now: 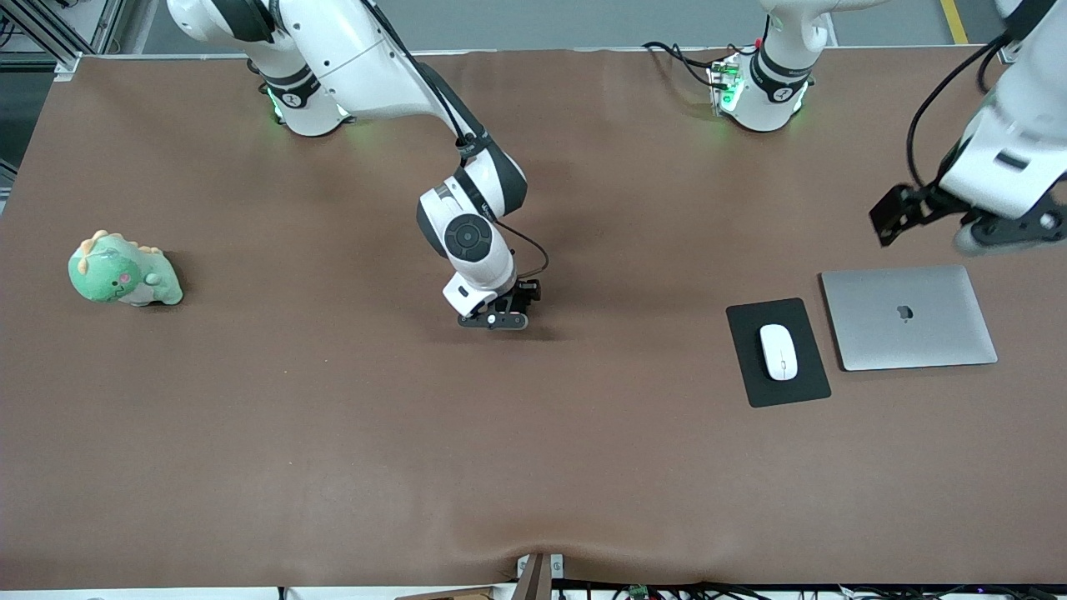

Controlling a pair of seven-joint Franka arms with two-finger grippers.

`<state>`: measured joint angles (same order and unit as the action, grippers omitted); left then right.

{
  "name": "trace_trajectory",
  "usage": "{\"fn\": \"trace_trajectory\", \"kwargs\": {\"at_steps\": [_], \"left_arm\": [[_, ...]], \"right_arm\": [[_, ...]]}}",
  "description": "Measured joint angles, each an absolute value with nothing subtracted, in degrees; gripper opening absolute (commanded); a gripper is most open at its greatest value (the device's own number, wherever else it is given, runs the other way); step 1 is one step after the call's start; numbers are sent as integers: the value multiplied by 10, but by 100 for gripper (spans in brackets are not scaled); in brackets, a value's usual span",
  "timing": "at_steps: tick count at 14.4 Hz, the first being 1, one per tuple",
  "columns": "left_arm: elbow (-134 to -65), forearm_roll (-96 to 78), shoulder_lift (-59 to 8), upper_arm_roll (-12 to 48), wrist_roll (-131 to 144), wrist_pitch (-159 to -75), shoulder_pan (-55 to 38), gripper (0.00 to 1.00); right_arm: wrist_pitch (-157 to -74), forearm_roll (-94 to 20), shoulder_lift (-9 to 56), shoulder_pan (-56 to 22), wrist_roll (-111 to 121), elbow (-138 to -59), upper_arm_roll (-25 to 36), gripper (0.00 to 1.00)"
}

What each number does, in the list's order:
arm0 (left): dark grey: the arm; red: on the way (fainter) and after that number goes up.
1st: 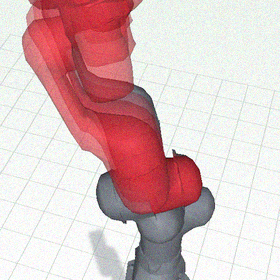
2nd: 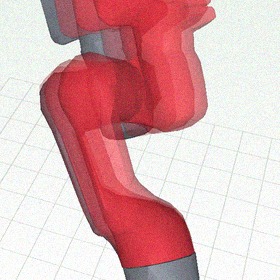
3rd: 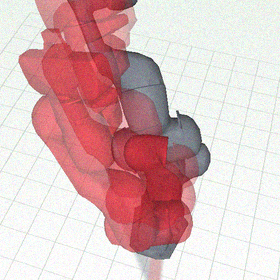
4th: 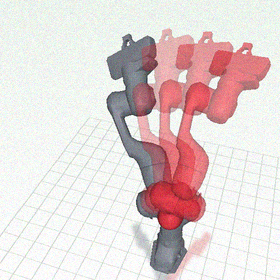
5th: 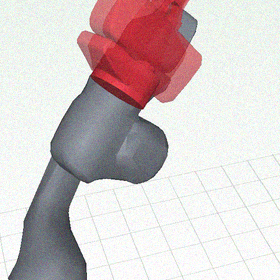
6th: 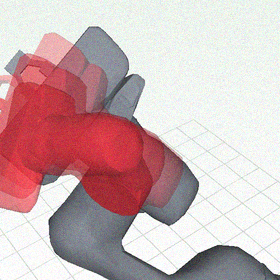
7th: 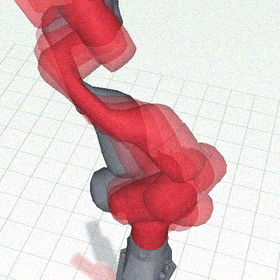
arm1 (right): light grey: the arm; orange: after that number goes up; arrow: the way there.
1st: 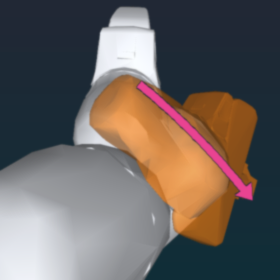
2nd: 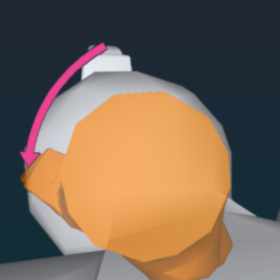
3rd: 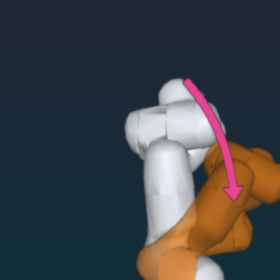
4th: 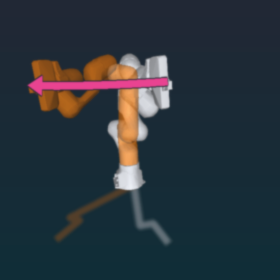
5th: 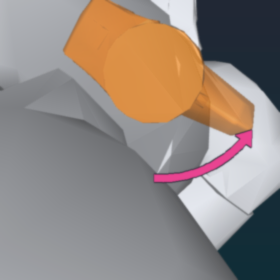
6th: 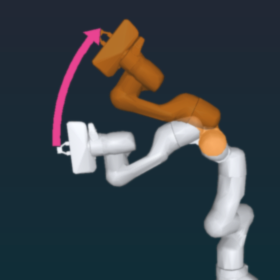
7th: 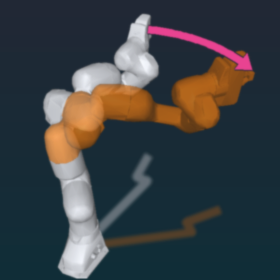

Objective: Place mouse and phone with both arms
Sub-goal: 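Carry the phone toward the plush toy while the left arm withdraws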

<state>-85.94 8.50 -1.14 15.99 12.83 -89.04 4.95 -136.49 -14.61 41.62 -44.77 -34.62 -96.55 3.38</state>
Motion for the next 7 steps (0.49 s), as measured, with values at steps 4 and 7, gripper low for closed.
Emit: {"fn": "trace_trajectory", "kwargs": {"at_steps": [4,7], "left_arm": [[-865,54,18,22,65,-871,-41,100],[-870,48,23,7,63,-867,-52,100]], "right_arm": [[-1290,-146,409,-441,-346,-936,45,0],[-1276,-146,394,-425,-347,-933,52,0]]}}
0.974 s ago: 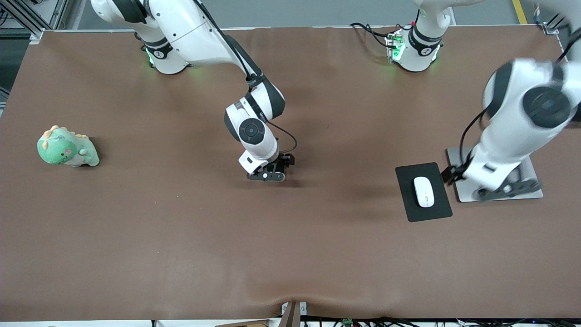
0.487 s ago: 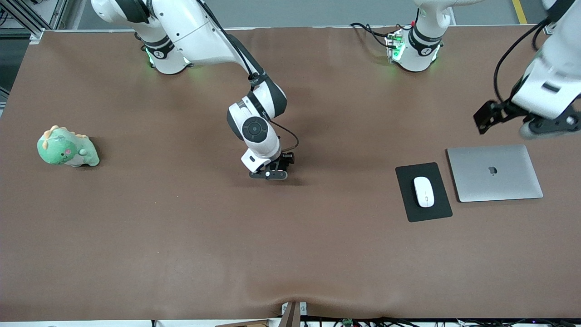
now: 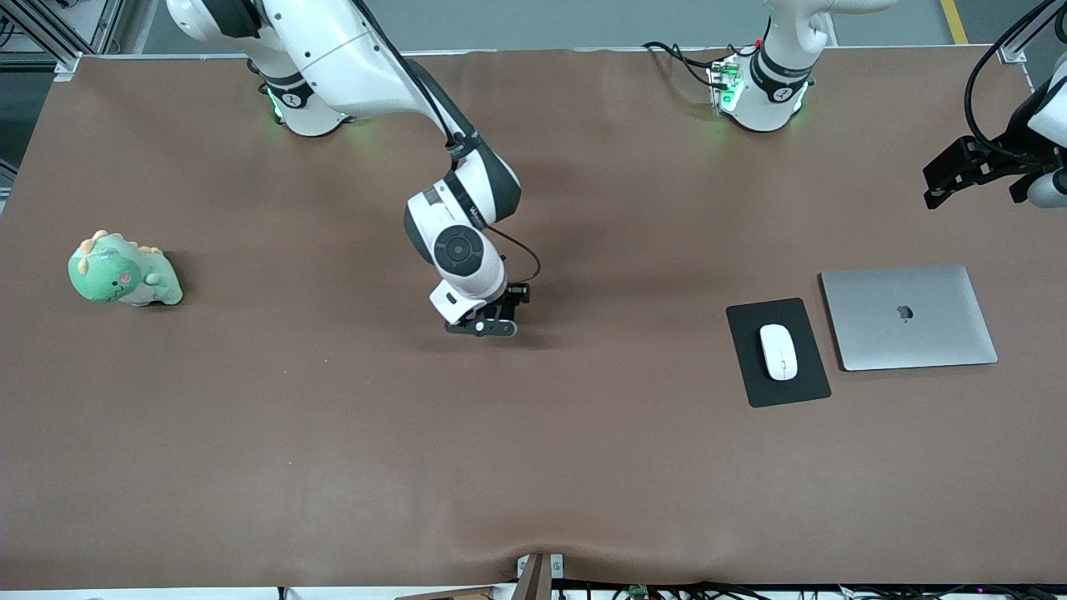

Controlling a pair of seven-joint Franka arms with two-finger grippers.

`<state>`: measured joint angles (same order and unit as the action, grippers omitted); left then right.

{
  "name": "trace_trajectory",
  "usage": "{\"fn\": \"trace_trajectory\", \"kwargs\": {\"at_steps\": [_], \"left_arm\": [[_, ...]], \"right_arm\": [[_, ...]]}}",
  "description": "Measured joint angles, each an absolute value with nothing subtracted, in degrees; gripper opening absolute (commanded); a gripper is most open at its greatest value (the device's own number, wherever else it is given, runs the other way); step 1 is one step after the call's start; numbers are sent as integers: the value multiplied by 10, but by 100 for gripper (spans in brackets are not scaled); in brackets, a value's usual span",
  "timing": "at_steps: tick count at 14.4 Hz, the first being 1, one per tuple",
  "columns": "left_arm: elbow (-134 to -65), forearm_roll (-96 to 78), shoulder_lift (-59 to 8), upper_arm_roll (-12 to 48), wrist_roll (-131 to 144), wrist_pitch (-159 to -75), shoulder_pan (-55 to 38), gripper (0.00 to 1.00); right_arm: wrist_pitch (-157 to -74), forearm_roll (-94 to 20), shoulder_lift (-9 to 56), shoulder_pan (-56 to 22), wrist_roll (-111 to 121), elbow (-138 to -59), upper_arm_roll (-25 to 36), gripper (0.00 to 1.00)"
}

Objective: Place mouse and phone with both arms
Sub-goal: 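Carry the phone toward the plush toy while the left arm withdraws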

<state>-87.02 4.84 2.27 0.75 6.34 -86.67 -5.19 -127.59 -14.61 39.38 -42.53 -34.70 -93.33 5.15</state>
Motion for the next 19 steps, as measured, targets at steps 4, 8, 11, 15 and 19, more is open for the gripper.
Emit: {"fn": "trace_trajectory", "kwargs": {"at_steps": [4,8,11,15,19], "left_arm": [[-871,48,24,8,63,-861,-56,100],[-871,48,32,7,65,-848,-58,100],[-871,48,36,5,65,-847,-58,100],[-871,46,41,5,65,-847,-58,100],[-871,32,54,4,65,-845,-58,100]], "right_arm": [[-1207,-146,359,-410,-353,-932,97,0],[-1146,-146,327,-395,-342,-935,153,0],[-1136,-146,308,-364,-286,-954,165,0],[-1136,-146,289,-319,-215,-978,168,0],[-1136,-146,258,-258,-124,-1018,170,0]]}}
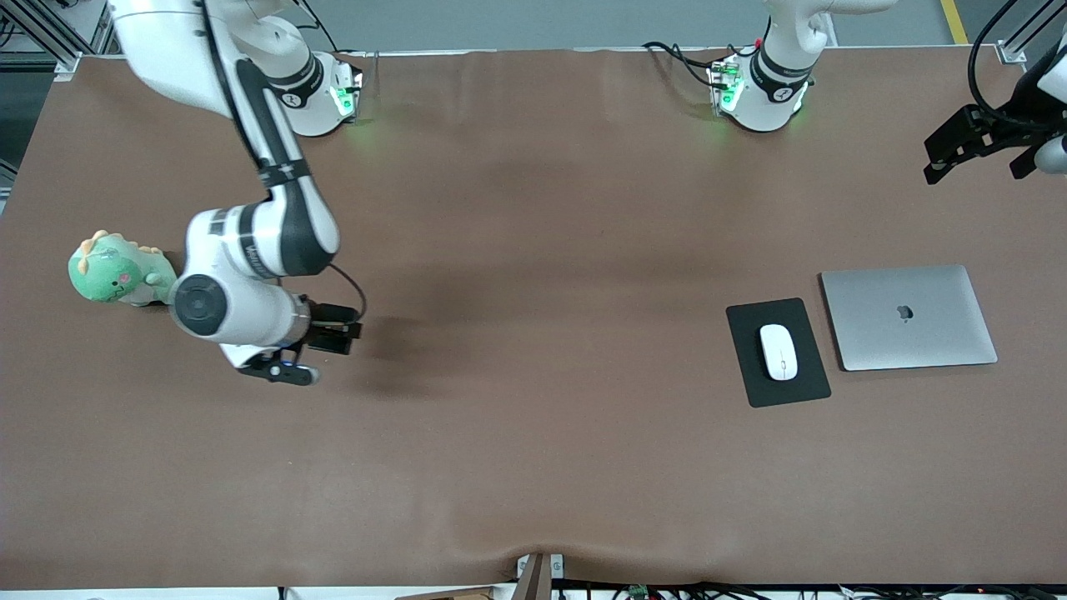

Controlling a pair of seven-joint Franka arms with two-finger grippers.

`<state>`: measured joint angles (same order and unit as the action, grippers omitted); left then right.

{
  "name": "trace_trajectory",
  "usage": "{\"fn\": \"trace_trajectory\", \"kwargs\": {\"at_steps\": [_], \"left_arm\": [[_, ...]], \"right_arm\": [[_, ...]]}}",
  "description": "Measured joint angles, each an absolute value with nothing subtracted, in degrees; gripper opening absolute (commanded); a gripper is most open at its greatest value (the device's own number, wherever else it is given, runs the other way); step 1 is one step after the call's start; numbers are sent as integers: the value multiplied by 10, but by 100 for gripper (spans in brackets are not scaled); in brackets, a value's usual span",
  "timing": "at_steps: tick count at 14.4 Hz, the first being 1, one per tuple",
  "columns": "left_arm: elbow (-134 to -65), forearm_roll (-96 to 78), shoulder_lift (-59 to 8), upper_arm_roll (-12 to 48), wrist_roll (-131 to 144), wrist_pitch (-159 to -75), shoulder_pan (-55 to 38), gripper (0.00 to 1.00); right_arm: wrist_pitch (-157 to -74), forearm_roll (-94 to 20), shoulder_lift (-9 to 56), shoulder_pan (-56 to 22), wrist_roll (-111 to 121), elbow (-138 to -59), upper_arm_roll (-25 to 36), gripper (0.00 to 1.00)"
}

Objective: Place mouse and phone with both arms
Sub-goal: 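Carry the phone toward the plush toy while the left arm withdraws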

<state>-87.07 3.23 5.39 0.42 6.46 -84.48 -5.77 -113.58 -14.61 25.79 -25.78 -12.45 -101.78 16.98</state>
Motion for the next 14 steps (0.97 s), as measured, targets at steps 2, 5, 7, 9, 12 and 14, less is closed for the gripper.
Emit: {"fn": "trace_trajectory", "kwargs": {"at_steps": [2,5,7,9,12,14], "left_arm": [[-871,32,58,3,65,-842,-57,100],[-871,32,58,2,65,-836,-57,100],[-871,32,58,2,65,-834,-57,100],[-871,32,58,2,66,-833,-57,100],[-872,32,58,2,66,-833,-57,100],[-872,31,58,2,66,-833,-58,100]], "right_arm": [[-1140,-143,250,-241,-90,-1038,176,0],[-1144,-142,246,-233,-28,-1061,211,0],[-1161,-142,245,-226,12,-1078,235,0],[-1209,-142,245,-214,62,-1107,250,0],[-1277,-141,245,-172,125,-1154,257,0],[-1297,-141,245,-151,151,-1173,257,0]]}}
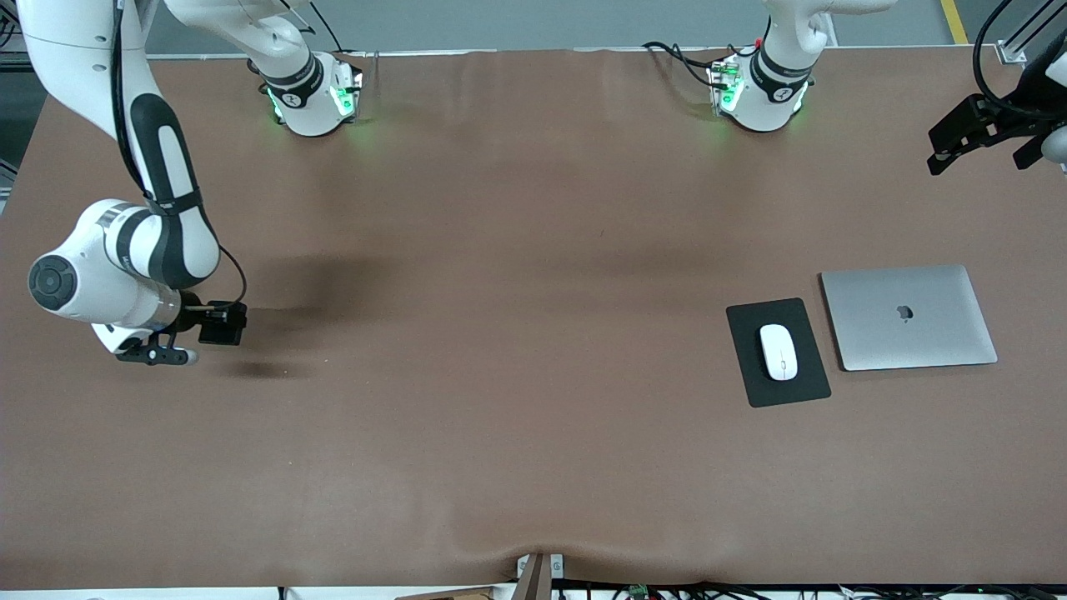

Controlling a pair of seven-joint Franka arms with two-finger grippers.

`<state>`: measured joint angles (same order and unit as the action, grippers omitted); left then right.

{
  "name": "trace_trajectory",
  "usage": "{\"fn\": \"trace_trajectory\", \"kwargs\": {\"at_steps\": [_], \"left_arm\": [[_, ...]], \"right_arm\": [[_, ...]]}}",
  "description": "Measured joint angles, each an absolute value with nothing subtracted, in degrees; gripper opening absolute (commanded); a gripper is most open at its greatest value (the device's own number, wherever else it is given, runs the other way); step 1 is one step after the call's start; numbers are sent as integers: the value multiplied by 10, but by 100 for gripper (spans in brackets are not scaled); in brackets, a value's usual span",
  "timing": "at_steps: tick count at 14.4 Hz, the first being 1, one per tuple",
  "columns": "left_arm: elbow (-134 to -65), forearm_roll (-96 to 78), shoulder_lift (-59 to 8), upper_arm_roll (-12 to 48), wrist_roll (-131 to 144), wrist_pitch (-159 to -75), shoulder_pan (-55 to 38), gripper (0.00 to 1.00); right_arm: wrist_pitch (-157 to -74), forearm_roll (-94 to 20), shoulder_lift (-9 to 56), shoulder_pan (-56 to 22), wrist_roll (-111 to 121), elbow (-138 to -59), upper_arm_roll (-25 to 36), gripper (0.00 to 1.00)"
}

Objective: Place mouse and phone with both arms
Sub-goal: 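Carry the phone toward the plush toy while the left arm withdraws, then lower the phone beside the plush toy and open the right gripper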

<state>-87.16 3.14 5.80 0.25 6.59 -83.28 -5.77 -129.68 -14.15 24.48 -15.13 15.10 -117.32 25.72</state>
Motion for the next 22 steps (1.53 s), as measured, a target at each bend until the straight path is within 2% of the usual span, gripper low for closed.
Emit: {"fn": "trace_trajectory", "kwargs": {"at_steps": [6,11,12,13,14,18,22], "left_arm": [[-872,31,58,3,66,-833,-58,100],[-872,31,58,3,66,-833,-59,100],[-872,31,58,3,66,-833,-59,100],[-872,31,58,3,66,-833,-59,100],[-872,31,58,4,66,-833,-60,100],[-872,31,58,4,66,-833,-60,100],[-872,31,58,4,66,-833,-60,100]], "right_arm": [[-1381,-142,245,-113,207,-1260,256,0],[-1396,-144,244,-115,207,-1291,250,0],[-1396,-147,244,-115,207,-1294,250,12],[-1396,-150,243,-115,207,-1297,250,65],[-1396,-152,243,-115,206,-1298,250,100],[-1369,-154,238,-118,207,-1289,248,100],[-1259,-155,224,-124,206,-1192,246,100]]}}
